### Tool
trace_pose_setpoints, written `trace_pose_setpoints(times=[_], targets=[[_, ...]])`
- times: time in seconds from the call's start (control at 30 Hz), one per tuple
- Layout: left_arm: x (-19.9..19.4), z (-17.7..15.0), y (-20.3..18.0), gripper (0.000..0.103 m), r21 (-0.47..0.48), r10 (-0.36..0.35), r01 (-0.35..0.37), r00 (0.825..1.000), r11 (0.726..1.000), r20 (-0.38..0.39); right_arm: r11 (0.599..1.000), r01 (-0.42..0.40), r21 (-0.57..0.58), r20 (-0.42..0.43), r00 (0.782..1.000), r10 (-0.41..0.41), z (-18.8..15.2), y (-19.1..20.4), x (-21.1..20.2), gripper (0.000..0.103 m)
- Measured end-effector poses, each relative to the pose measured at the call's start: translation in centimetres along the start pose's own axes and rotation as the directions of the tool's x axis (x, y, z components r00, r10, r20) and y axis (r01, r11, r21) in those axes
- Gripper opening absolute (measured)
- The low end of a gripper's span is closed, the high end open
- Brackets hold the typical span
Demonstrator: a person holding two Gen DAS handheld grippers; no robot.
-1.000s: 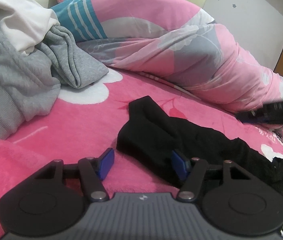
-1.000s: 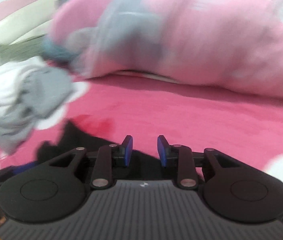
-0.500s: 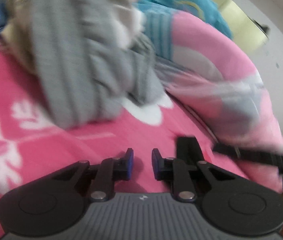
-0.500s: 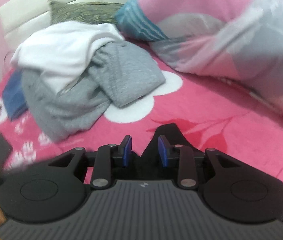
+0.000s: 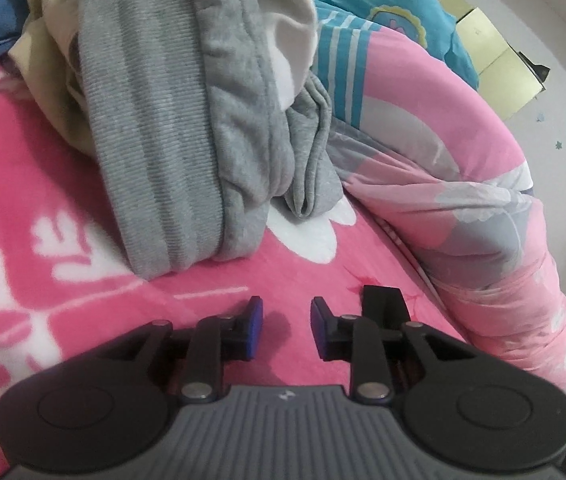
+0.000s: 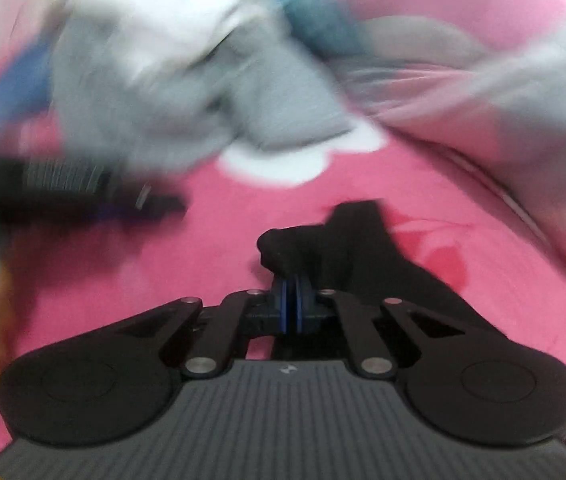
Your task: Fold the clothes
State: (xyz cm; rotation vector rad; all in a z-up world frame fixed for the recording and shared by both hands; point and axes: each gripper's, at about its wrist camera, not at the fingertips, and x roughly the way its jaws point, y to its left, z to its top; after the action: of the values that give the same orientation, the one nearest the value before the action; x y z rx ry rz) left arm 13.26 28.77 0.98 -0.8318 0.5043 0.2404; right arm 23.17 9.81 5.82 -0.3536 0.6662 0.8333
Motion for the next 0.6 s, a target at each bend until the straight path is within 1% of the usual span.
trace_pose_setpoints(times=[0.03,0.07,0.1,0.13,0.17,0.2,0.3,0.4,0.47,0.53,0.6], targets=[[0.0,0.0,0.1,0.027,-0.001,0.005,-0.005,1.0,1.0,0.003,0.993,-0.047,0.111,0.046,0.998,0.042,-0.3,-1.7,-0.8,0.002],[0.0,0.0,0.1,0.027,-0.002,0.008,-0.008,1.0,1.0,0.005,0.971,-0.098,0.217,0.096,0.992,0.078,-0.5,-3.4,-1.7,0.002],[0.0,0.0,0.1,0.026,-0.004,0.01,-0.01,1.0,1.0,0.006,0.936,-0.152,0.319,0.149,0.983,0.109,-0.8,-5.1,-2.5,0.002],[0.0,0.0,0.2,0.026,-0.006,0.012,-0.012,1.0,1.0,0.007,0.886,-0.215,0.41,0.203,0.969,0.141,-1.7,-6.6,-3.0,0.002],[0.0,0.0,0.2,0.026,-0.007,0.013,-0.013,1.0,1.0,0.007,0.825,-0.283,0.489,0.26,0.95,0.172,-2.6,-7.9,-3.4,0.002],[0.0,0.0,0.2,0.026,-0.008,0.013,-0.013,1.0,1.0,0.007,0.755,-0.349,0.555,0.32,0.927,0.193,-3.6,-9.0,-3.7,0.002],[-0.1,0.0,0.4,0.026,-0.014,0.015,-0.015,1.0,1.0,0.011,0.613,-0.476,0.63,0.43,0.872,0.235,-5.5,-10.8,-4.1,0.002],[-0.5,0.2,0.5,0.026,-0.016,0.038,-0.038,0.999,0.999,0.037,0.589,-0.515,0.623,0.46,0.85,0.257,-5.5,-11.1,-4.3,0.002],[-0.6,0.4,0.8,0.026,-0.027,0.046,-0.045,0.998,0.999,0.048,0.625,-0.512,0.589,0.437,0.853,0.287,-4.7,-10.1,-4.1,0.002],[-0.7,0.6,1.0,0.026,-0.036,0.052,-0.05,0.997,0.998,0.054,0.692,-0.49,0.531,0.382,0.867,0.32,-3.9,-8.4,-3.8,0.003],[-0.7,0.6,1.0,0.026,-0.033,0.053,-0.051,0.997,0.998,0.054,0.788,-0.44,0.43,0.284,0.895,0.345,-3.2,-5.6,-3.0,0.006]])
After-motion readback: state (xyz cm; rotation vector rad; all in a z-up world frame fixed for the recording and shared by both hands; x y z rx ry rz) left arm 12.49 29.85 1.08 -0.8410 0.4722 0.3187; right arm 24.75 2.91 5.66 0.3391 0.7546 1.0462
